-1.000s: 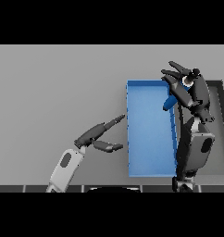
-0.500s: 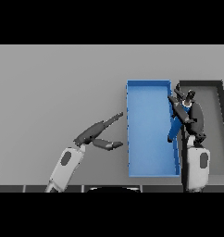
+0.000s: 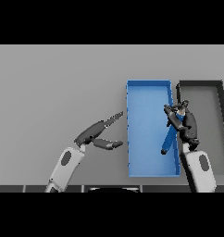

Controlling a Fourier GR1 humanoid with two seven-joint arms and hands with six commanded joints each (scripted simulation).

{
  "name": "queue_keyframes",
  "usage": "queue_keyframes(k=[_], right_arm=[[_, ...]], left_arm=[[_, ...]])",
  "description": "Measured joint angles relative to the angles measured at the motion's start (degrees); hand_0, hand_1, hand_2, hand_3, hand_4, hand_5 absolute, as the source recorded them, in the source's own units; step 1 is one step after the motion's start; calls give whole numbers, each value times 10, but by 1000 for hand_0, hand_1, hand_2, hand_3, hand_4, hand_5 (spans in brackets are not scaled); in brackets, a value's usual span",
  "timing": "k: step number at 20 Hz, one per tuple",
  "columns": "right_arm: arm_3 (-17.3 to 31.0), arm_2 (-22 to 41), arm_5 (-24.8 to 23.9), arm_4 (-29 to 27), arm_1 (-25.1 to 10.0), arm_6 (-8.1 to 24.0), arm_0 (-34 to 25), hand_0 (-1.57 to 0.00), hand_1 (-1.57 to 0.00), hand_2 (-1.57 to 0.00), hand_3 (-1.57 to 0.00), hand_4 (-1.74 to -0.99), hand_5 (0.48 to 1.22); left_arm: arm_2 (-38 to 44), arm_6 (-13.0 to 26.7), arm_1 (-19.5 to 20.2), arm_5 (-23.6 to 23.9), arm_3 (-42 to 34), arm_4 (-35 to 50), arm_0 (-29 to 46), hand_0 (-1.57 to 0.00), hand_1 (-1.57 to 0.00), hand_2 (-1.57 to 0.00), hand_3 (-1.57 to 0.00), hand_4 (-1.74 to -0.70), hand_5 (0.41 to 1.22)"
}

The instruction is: Pick up the blue pipe and place it into the blue bin.

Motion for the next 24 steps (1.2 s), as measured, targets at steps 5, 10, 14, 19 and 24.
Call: queue_keyframes(k=[5, 10, 14, 19, 24], right_arm=[[35, 47, -93, -56, -41, -3, -17, -693, -656, -631, -186, -1370, 1125], [70, 219, -104, -153, -218, 18, -74, -227, -214, -206, -60, -1233, 913], [72, 352, -105, -242, -299, 18, -156, -92, -87, -84, -24, -1175, 788], [66, 405, -116, -274, -329, 18, -191, -30, -28, -27, -7, -1099, 725], [60, 422, -100, -265, -334, 17, -200, -19, -17, -17, -4, -1084, 711]], left_arm=[[2, -2, 0, 4, -2, -1, 2, 1, 1, 1, 1, -924, 493], [3, -6, 3, 3, -5, 2, 6, 1, 1, 1, 1, -926, 496], [-2, 3, 0, 2, -13, 2, 9, 1, 1, 1, 1, -930, 496], [1, 0, 0, 6, -7, -1, 6, 1, 1, 1, 1, -932, 497], [7, 6, 2, 2, -13, 9, 2, 1, 1, 1, 1, -930, 496]])
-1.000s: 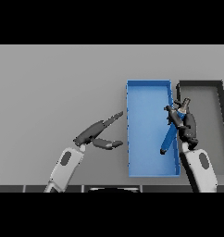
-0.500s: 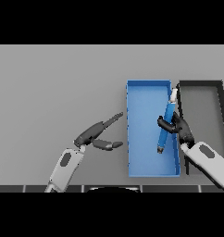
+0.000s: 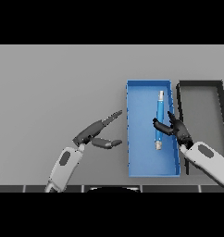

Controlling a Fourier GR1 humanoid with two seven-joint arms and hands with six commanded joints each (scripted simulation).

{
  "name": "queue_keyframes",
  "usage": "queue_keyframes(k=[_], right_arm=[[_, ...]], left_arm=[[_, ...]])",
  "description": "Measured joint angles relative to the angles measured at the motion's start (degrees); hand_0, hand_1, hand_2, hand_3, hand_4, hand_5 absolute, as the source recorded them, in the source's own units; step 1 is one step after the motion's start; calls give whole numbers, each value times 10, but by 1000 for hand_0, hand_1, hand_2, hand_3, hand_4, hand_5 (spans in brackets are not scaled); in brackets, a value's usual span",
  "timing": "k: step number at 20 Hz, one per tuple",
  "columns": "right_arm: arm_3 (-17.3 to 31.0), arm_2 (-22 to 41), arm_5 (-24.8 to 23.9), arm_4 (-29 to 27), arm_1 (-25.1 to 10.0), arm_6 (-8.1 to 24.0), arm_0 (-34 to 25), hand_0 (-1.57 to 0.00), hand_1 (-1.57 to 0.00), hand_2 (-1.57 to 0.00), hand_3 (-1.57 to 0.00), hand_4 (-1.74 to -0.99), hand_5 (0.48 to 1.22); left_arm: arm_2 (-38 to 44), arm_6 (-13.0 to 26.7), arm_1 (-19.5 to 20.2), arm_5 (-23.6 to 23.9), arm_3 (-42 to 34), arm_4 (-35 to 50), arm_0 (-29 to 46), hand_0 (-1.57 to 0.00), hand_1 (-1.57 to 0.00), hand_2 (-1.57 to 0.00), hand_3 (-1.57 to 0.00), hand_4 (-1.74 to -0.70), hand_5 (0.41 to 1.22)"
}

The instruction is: Pick up the blue pipe and place it into the blue bin.

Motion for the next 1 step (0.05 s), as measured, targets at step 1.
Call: queue_keyframes(k=[1], right_arm=[[-2, -2, 2, -3, -5, -1, 4, -19, -17, -17, -4, -1084, 714]], left_arm=[[-4, 3, 0, -2, -5, 0, 2, 1, 1, 1, 1, -930, 495]])
